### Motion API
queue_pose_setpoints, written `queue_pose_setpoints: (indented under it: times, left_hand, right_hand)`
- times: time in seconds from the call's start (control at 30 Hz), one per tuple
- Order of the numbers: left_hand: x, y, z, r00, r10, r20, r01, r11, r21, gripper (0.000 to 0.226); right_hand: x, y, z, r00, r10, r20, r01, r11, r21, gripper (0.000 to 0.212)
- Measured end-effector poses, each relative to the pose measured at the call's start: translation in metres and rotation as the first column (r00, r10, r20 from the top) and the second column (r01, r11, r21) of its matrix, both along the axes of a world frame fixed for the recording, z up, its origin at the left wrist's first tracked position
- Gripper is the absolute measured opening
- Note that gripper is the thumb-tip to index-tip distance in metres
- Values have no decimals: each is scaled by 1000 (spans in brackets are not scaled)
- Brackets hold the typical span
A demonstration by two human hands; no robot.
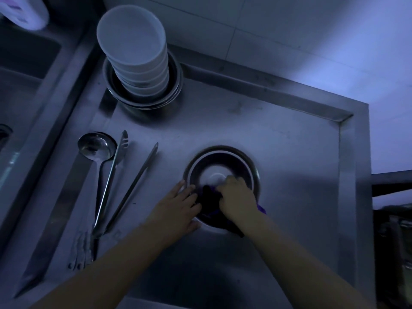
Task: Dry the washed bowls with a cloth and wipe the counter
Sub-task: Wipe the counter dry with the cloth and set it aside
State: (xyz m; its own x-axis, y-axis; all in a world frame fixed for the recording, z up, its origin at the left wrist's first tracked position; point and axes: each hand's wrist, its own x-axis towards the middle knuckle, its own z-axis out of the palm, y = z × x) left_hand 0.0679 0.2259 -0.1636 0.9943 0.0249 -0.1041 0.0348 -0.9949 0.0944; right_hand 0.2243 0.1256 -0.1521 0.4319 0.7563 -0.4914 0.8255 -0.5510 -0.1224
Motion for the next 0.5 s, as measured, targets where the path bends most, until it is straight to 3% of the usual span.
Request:
queue_pose_setpoints:
  times: [0.1, 0.17, 0.27, 0.4, 0.5]
  left_hand:
    - [-5, 6, 5, 1000, 7, 31, -6, 999, -42, 43]
    - [-9, 9, 5, 999, -15, 36, 16, 999, -47, 48]
    - [-10, 11, 4, 999, -28, 36, 29, 999, -23, 50]
    - [-10, 10, 3, 998, -1, 55, 2, 999, -36, 41]
    - [-12, 7, 3, 999, -1, 49, 3, 999, -36, 36]
  right_hand:
    - [6, 12, 1, 978, -192, 87, 151, 925, 348, 28]
    - [6, 26, -4, 950, -313, 24, 264, 839, 476, 29]
    - [-5, 39, -19, 949, -281, -144, 315, 858, 406, 36]
    - [-14, 16, -31, 962, -20, -272, 103, 950, 296, 35]
    - [-7, 5, -24, 967, 146, -208, -110, 978, 176, 36]
